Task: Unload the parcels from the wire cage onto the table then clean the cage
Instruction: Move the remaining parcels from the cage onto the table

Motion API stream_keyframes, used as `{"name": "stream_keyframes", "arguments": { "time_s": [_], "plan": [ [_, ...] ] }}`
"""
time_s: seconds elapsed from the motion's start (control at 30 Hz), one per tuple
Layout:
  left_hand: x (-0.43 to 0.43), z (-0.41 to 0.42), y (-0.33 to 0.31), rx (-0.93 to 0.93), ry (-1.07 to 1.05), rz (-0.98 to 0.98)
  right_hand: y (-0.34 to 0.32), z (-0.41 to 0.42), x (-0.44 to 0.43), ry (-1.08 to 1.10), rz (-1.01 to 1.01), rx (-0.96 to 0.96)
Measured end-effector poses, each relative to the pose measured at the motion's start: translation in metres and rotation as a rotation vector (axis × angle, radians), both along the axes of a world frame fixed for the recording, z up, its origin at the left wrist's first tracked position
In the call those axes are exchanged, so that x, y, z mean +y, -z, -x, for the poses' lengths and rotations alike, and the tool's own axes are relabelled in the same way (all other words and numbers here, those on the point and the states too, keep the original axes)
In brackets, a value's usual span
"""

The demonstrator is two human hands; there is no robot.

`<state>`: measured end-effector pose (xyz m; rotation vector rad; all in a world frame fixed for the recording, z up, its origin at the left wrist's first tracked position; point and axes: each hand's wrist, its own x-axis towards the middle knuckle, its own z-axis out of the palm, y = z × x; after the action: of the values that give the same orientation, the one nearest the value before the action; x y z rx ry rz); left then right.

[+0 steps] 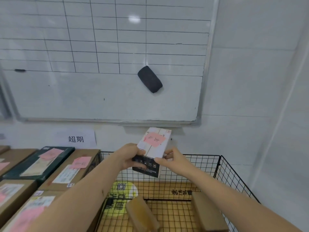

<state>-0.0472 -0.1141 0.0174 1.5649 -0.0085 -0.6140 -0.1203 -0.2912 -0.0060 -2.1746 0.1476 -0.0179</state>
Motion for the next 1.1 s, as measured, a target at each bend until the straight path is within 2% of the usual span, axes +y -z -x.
{"name": "stream_keyframes", "arguments": {
  "time_s": [0.2,0.47,0.53,0.6,0.67,0.77,0.83,1.0,1.1],
  "plan": [
    [0.010,0.004,0.006,-0.018,0.011,-0.005,0.003,-0.006,0.000,0.055,-0.029,-0.016],
    [0.040,-0.005,0.005,-0.115,0.112,-0.180,0.003,-0.020,-0.017,0.244,0.004,-0.173],
    [0.041,-0.013,0.012,-0.157,0.024,-0.200,0.003,-0.026,-0.021,0.227,0.027,-0.175],
    [0.040,-0.022,0.022,-0.187,-0.177,-0.185,0.005,-0.031,-0.022,0.170,0.050,-0.134],
    [0.035,-0.030,0.031,-0.266,-0.337,-0.267,0.009,-0.035,-0.020,0.121,0.077,-0.116],
    [0.028,-0.030,0.036,-0.326,-0.368,-0.355,0.016,-0.040,-0.019,0.104,0.110,-0.156],
    [0.026,-0.028,0.033,-0.331,-0.349,-0.324,0.018,-0.042,-0.021,0.105,0.130,-0.168],
    [0.029,-0.018,0.023,-0.116,-0.097,-0.203,0.011,-0.043,-0.026,0.075,0.141,-0.128],
    [0.024,-0.025,0.027,-0.116,-0.156,-0.111,0.008,-0.044,-0.027,0.076,0.171,-0.153]
  ]
}}
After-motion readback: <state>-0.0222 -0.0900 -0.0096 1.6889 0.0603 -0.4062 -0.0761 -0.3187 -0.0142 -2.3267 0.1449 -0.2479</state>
